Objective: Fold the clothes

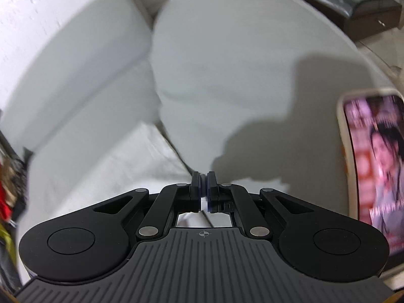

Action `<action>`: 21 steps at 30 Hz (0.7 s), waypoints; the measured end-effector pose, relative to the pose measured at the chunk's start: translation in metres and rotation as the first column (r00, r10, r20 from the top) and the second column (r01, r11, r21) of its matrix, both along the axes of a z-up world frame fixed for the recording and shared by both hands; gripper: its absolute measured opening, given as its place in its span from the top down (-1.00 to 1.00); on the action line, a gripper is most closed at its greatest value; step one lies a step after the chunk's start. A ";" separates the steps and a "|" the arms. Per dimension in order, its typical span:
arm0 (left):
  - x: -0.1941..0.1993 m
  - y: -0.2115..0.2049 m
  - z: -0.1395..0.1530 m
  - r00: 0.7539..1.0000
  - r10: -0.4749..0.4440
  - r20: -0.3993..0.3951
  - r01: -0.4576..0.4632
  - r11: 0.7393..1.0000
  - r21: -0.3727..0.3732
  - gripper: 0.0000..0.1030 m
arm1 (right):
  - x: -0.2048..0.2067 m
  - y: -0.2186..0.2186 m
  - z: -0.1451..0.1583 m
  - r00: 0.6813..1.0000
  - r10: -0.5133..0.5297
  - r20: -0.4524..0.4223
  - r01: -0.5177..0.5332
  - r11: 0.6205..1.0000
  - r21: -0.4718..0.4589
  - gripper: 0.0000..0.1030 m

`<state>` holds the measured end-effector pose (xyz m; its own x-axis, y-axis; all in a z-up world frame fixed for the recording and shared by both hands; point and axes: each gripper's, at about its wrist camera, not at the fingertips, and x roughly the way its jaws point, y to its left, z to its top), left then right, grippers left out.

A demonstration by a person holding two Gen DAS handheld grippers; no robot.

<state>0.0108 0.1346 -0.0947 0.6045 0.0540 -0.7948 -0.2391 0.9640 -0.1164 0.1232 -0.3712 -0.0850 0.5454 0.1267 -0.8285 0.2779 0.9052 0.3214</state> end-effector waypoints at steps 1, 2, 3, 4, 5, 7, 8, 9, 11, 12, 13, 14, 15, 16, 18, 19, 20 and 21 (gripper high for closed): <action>-0.002 0.000 -0.001 1.000 -0.008 -0.008 0.008 1.000 0.014 0.71 | -0.002 0.000 -0.002 1.000 0.017 -0.009 -0.017 1.000 -0.011 0.89; -0.004 0.000 0.001 1.000 -0.015 -0.014 0.015 1.000 0.026 0.59 | -0.003 0.001 -0.005 0.999 0.033 -0.017 -0.034 0.999 -0.022 0.82; -0.006 0.002 0.004 1.000 -0.011 -0.020 0.012 0.999 0.036 0.33 | -0.004 0.000 -0.003 0.999 0.034 -0.016 -0.034 0.999 -0.031 0.61; -0.009 0.004 0.009 1.000 0.002 -0.021 -0.001 0.999 0.049 0.24 | -0.005 -0.001 0.002 1.000 0.024 -0.009 -0.025 0.999 -0.038 0.35; -0.013 0.006 0.015 1.000 0.014 -0.017 -0.013 0.998 0.056 0.20 | -0.010 -0.001 0.010 1.000 0.020 0.004 -0.020 0.999 -0.046 0.17; -0.022 0.011 0.029 1.000 0.023 0.017 -0.024 0.999 0.043 0.20 | -0.025 0.002 0.027 0.999 0.019 0.040 -0.017 0.998 -0.062 0.00; -0.024 0.012 0.035 0.999 0.011 0.046 -0.012 1.000 0.016 0.22 | -0.031 0.004 0.035 0.998 0.035 0.052 -0.031 0.997 -0.067 0.00; -0.026 0.013 0.040 0.997 0.000 0.074 0.001 1.000 -0.010 0.28 | -0.033 0.006 0.039 0.997 0.062 0.055 -0.059 0.996 -0.062 -0.01; -0.018 0.007 0.045 0.991 -0.060 0.115 0.068 0.995 -0.068 0.27 | -0.029 0.017 0.040 0.989 0.142 0.034 -0.142 0.990 -0.017 -0.01; -0.010 0.001 0.044 0.988 -0.101 0.120 0.112 0.989 -0.092 0.27 | -0.024 0.024 0.037 0.983 0.186 0.012 -0.186 0.982 0.015 -0.01; -0.001 -0.007 0.042 0.983 -0.138 0.121 0.151 0.983 -0.104 0.27 | -0.019 0.033 0.034 0.973 0.229 -0.014 -0.228 0.972 0.053 0.01; 0.011 -0.015 0.038 0.979 -0.169 0.114 0.180 0.979 -0.096 0.28 | -0.014 0.043 0.028 0.962 0.269 -0.034 -0.266 0.961 0.080 0.06; 0.022 -0.022 0.033 0.975 -0.196 0.103 0.206 0.974 -0.089 0.32 | -0.008 0.053 0.022 0.950 0.307 -0.051 -0.301 0.948 0.101 0.11; 0.034 -0.027 0.028 0.972 -0.218 0.087 0.226 0.971 -0.085 0.40 | -0.003 0.064 0.017 0.940 0.336 -0.065 -0.328 0.939 0.107 0.15; 0.056 -0.038 0.017 0.963 -0.262 0.058 0.266 0.961 -0.076 0.53 | 0.009 0.082 0.007 0.928 0.365 -0.080 -0.357 0.929 0.097 0.30; 0.065 -0.043 0.013 0.957 -0.285 0.053 0.289 0.955 -0.071 0.53 | 0.014 0.089 0.004 0.923 0.375 -0.084 -0.368 0.925 0.092 0.30; 0.074 -0.048 0.009 0.950 -0.309 0.048 0.311 0.948 -0.067 0.53 | 0.019 0.096 0.001 0.920 0.381 -0.090 -0.375 0.924 0.082 0.30; 0.081 -0.053 0.006 0.941 -0.335 0.042 0.337 0.939 -0.063 0.53 | 0.024 0.101 0.000 0.920 0.381 -0.095 -0.376 0.924 0.066 0.30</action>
